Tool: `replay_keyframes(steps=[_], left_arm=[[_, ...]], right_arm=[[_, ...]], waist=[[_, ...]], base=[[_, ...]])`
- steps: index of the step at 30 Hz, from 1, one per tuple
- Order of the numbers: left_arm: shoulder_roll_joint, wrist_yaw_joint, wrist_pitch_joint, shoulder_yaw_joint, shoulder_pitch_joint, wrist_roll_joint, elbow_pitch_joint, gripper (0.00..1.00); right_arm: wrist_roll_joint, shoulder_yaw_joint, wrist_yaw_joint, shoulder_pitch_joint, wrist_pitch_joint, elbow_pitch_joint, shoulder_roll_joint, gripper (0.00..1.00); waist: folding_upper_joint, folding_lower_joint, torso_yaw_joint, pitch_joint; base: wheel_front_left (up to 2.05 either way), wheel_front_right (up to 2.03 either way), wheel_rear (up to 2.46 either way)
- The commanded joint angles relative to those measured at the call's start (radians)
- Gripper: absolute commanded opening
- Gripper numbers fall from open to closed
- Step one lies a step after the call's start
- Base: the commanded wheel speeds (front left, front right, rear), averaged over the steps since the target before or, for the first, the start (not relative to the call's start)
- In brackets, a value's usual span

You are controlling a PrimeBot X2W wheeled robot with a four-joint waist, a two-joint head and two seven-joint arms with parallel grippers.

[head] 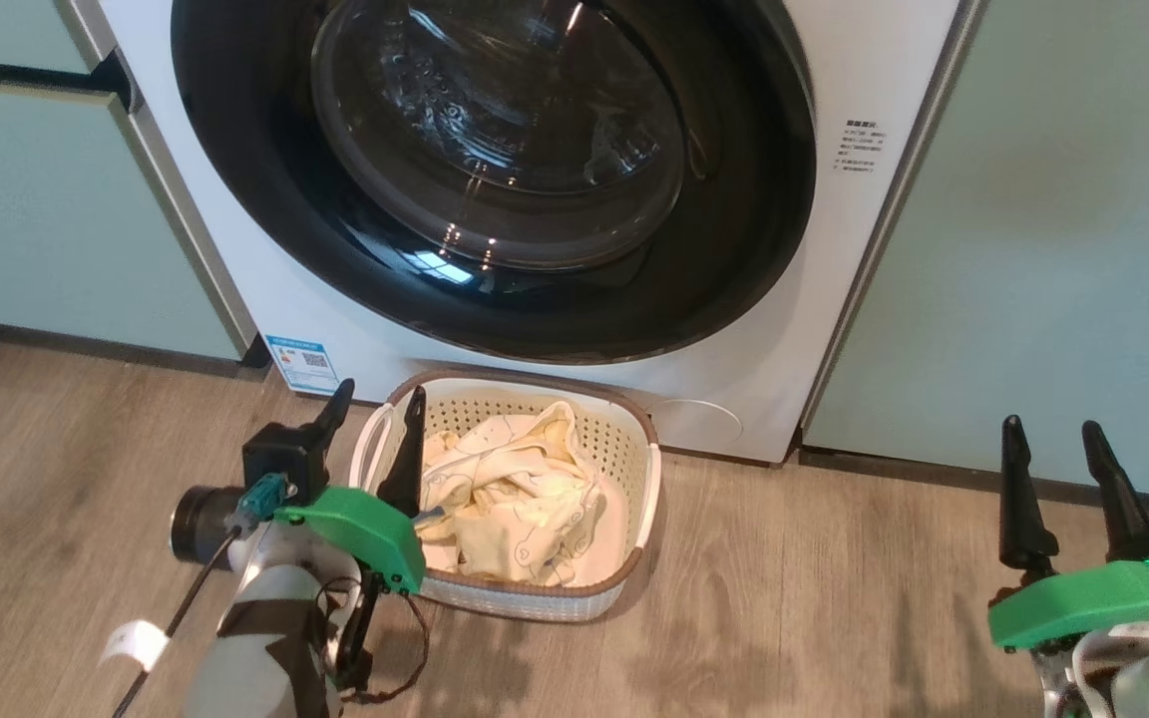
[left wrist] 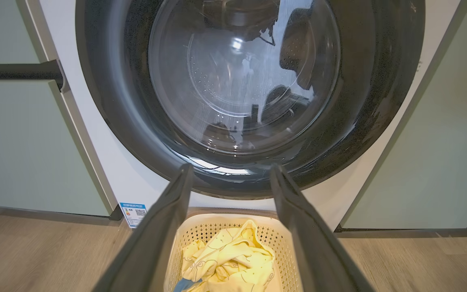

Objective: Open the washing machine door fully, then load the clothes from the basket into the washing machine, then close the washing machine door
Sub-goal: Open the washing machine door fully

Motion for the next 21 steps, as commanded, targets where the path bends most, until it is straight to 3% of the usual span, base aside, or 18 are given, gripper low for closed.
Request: replay_keyframes(steps=[1, 21], left_arm=[[0.024, -0.003, -0.006, 0.034, -0.04, 0.011, -0.031, 1.0], [0.024, 0.003, -0.006, 0.037, -0.027, 0.023, -0.057, 1.0]], right_arm=[[0.006, 0.029, -0.003, -0.049, -0.01, -0.029, -0.009, 1.0], [0.012, 0.021, -0.003, -0.044, -0.01, -0.034, -0.009, 1.0]], waist=[[-0.0001, 0.0, -0.002, 0.0], [-0.0001, 0.0, -0.009, -0.003]], base=[[0.44, 0.44, -0.89], [0.04, 0.04, -0.09]])
